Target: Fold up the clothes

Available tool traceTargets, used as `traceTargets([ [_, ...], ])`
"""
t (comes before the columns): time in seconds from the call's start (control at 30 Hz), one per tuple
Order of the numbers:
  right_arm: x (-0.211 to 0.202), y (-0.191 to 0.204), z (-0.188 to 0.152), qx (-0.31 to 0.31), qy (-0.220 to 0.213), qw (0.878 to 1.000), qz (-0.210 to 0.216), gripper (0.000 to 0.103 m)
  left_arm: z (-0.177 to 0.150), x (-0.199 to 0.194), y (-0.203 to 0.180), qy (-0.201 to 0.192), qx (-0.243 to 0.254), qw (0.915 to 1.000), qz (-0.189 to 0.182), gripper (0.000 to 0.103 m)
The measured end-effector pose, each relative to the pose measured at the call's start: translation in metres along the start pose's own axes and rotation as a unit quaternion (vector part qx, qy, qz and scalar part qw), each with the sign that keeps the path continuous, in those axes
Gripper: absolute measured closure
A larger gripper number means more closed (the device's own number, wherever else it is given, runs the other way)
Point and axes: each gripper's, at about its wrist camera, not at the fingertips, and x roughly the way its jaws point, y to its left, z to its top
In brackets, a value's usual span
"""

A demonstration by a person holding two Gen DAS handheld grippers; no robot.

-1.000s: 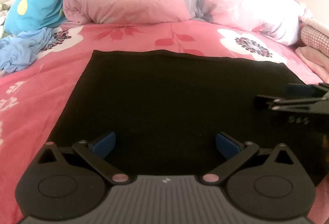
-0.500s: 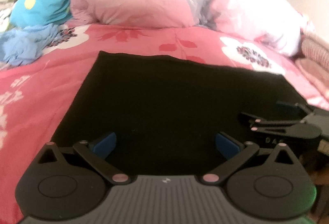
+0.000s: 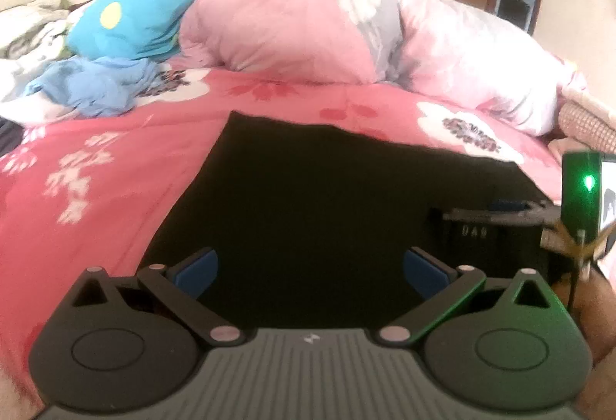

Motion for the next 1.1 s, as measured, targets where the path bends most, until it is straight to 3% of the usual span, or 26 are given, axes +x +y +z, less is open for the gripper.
traceTargets([
  [0.43, -0.002, -0.002, -0.001, 0.003, -0.006, 1.000, 0.005, 0.008, -0.038, -0.022, 0.016, -0.004, -0.055, 0.9984, 0.016, 0.005],
  [0.83, -0.002, -0.001, -0.002, 0.003, -0.006, 1.000, 0.005, 0.007, -0.046, -0.012, 0.045, -0.020, -0.122, 0.9920, 0.027, 0.026],
  [0.9, -0.002, -0.001, -0.002, 0.002, -0.006, 1.000, 0.005, 0.007, -0.046, -0.010, 0.049, -0.023, -0.128, 0.9910, 0.031, 0.039],
  [1.1, -0.002, 0.000, -0.001, 0.000, -0.006, 1.000, 0.003, 0.007, -0.047, -0.004, 0.060, -0.036, -0.152, 0.9874, 0.027, 0.043],
])
